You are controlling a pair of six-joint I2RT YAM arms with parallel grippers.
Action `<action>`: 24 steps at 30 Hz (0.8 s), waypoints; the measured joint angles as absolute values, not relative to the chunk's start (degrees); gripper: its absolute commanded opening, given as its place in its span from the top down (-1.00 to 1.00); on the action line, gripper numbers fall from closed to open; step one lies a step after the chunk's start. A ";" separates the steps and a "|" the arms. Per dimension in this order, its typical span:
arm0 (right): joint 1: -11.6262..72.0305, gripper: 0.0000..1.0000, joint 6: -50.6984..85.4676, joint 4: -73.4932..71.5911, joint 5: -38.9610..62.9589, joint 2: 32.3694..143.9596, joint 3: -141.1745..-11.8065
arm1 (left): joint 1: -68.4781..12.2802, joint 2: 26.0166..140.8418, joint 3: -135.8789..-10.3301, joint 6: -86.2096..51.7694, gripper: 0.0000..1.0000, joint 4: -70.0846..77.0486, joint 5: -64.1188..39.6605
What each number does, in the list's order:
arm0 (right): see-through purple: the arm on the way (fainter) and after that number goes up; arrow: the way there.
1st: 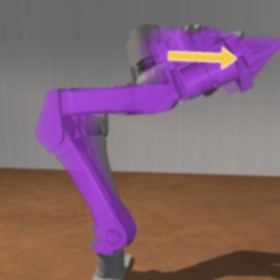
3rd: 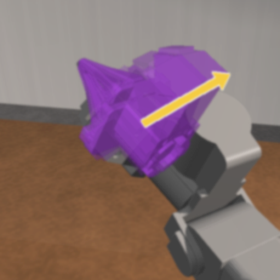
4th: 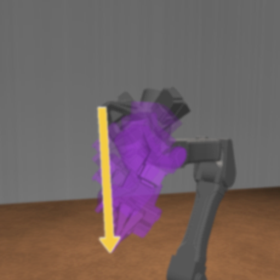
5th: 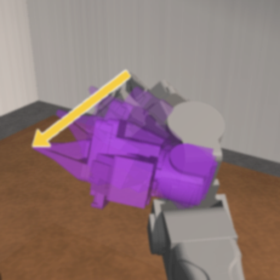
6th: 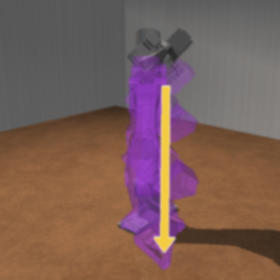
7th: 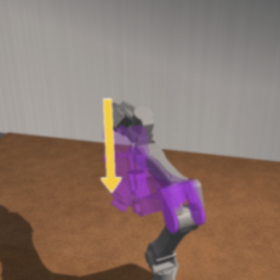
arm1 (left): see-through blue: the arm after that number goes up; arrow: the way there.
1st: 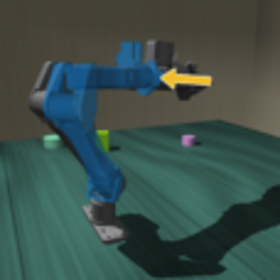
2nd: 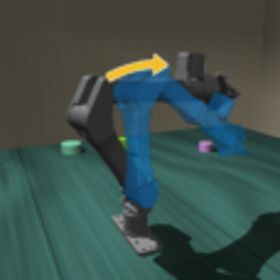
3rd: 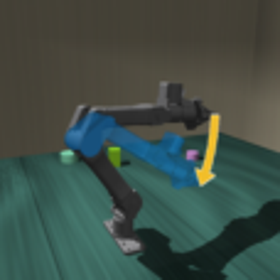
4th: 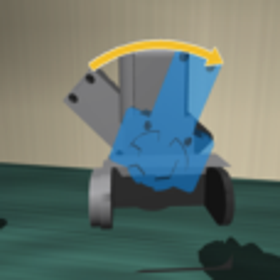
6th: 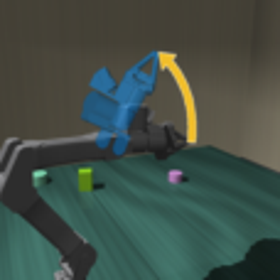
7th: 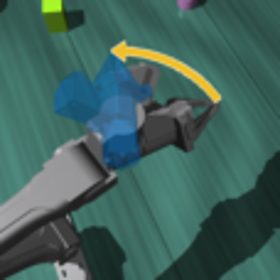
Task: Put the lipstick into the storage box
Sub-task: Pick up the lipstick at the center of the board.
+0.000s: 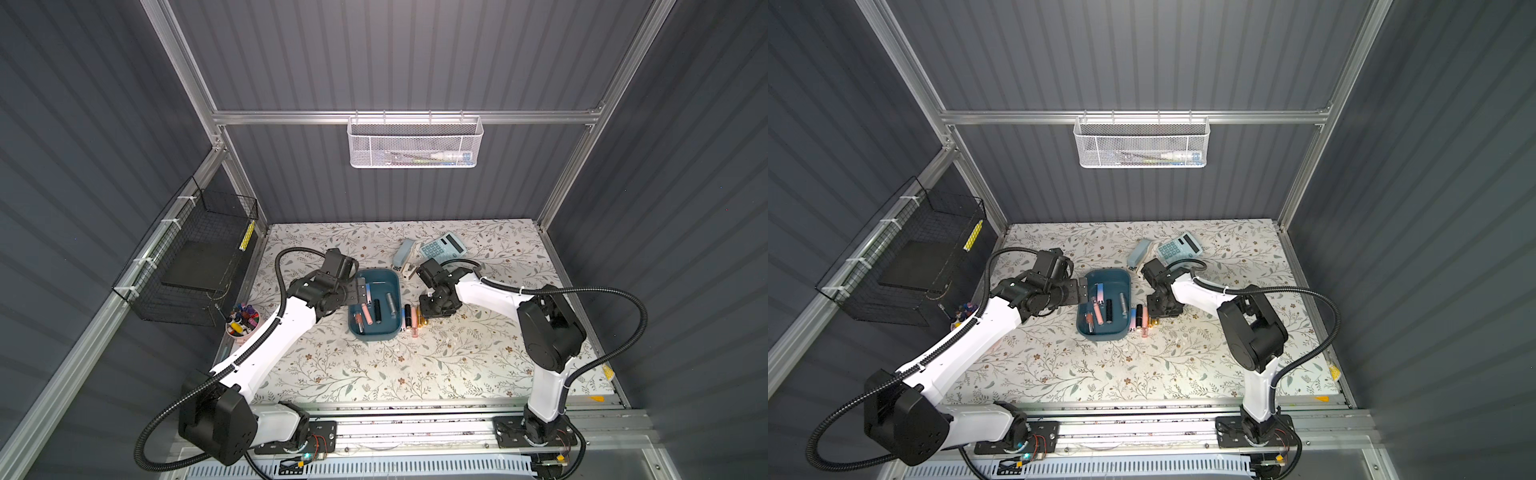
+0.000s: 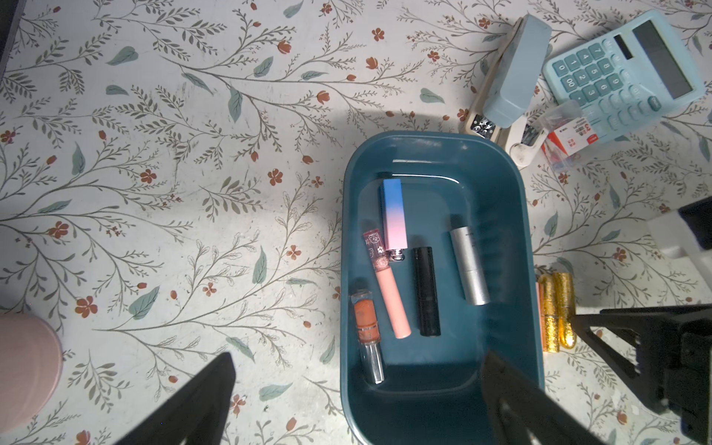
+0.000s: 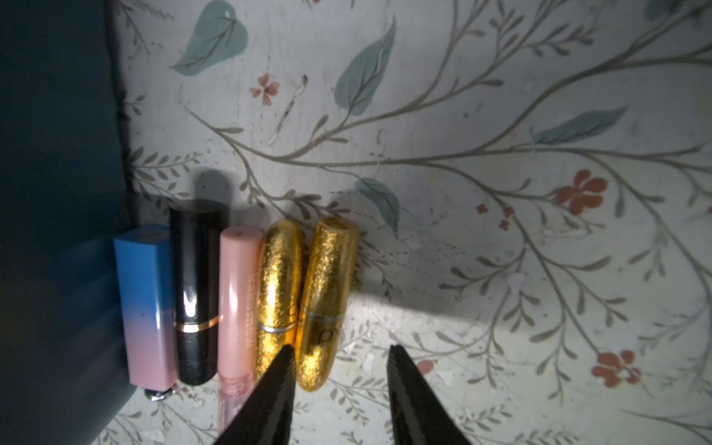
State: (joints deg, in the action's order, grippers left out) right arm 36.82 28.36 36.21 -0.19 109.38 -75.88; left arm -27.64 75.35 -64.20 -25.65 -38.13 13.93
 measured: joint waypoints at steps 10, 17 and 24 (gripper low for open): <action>36.82 0.17 28.27 37.39 -0.43 113.47 -78.06 | -27.64 74.87 -63.35 -25.06 -1.00 -38.06 14.44; 36.80 0.18 27.81 38.28 -1.23 115.13 -80.40 | -27.64 74.70 -63.02 -24.99 -0.99 -38.06 14.61; 36.82 0.24 26.74 39.07 -1.76 116.38 -81.91 | -27.64 73.28 -62.39 -24.99 -1.00 -38.09 15.03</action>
